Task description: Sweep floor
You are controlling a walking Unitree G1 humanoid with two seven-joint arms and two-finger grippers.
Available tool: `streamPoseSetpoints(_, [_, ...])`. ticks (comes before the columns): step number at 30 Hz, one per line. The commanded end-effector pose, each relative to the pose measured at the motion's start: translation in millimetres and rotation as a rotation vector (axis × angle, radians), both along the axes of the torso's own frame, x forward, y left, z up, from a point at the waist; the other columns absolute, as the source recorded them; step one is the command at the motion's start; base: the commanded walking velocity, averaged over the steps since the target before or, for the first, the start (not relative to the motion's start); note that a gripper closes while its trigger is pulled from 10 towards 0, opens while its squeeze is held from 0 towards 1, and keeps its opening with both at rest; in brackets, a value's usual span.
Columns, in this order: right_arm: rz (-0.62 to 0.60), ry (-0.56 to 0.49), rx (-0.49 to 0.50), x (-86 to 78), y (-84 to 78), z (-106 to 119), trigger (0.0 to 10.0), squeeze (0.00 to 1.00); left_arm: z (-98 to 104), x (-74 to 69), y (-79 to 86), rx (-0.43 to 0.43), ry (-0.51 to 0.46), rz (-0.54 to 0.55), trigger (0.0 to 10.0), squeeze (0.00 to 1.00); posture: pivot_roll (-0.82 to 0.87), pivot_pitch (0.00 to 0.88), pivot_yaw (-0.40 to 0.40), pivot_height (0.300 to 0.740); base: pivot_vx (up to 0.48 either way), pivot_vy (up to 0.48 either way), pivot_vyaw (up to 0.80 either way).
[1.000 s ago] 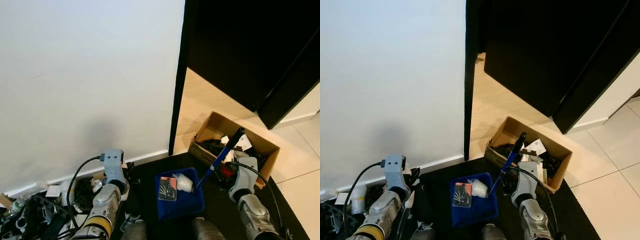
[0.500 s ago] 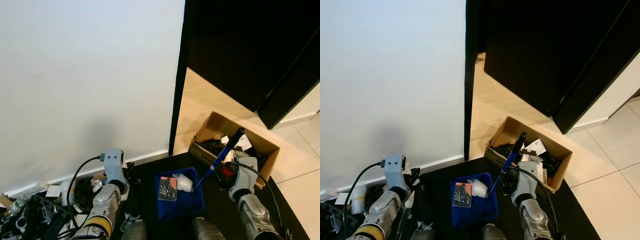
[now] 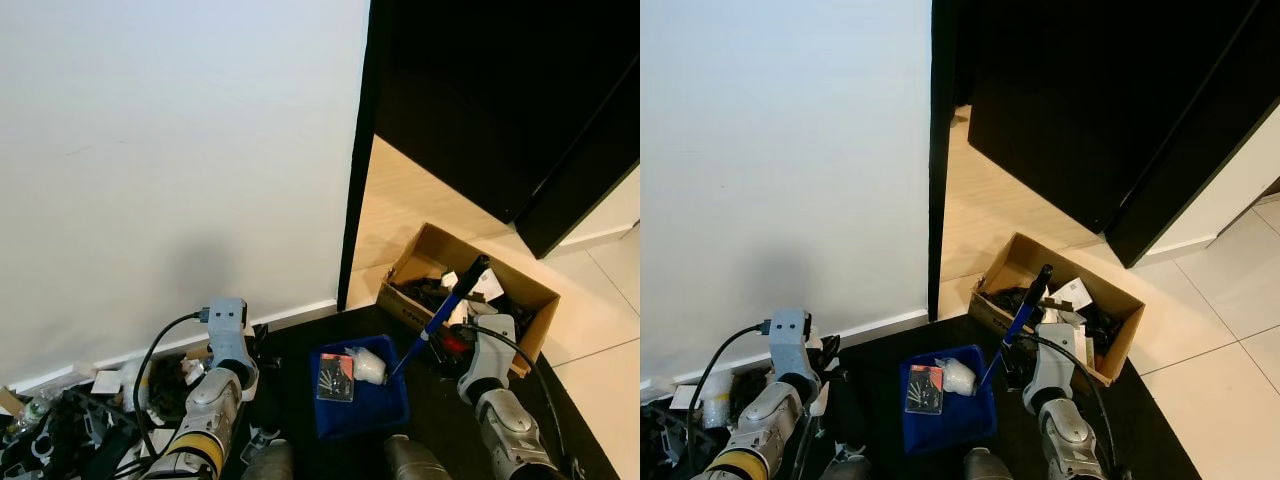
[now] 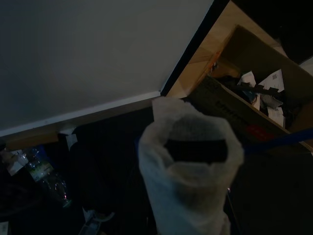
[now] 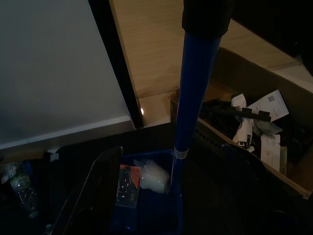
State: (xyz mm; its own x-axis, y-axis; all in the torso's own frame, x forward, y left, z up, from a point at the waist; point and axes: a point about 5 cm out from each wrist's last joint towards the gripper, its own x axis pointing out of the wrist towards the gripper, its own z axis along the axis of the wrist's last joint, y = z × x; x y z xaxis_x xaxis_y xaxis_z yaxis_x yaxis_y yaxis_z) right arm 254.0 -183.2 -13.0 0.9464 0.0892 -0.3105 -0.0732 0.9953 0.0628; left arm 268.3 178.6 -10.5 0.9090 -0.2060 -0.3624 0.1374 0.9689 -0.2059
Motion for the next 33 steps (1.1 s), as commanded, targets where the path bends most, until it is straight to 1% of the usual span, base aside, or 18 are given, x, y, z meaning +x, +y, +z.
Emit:
streamPoseSetpoints(1, [-0.008, 0.031, 0.004, -7.0, -2.2, -6.0, 10.0, 0.00, -9.1, -9.5, -1.6, -0.010, 0.039, 0.006, 10.0, 0.00, 0.03, 0.163, -0.017, 0.740, 0.000, 0.000, 0.00])
streamPoseSetpoints(33, [-0.012, 0.028, 0.006, -7.5, -2.5, -5.8, 10.0, 0.00, -9.0, -9.9, -1.0, -0.011, 0.037, 0.008, 10.0, 0.00, 0.03, 0.172, -0.013, 0.740, 0.000, 0.000, 0.00])
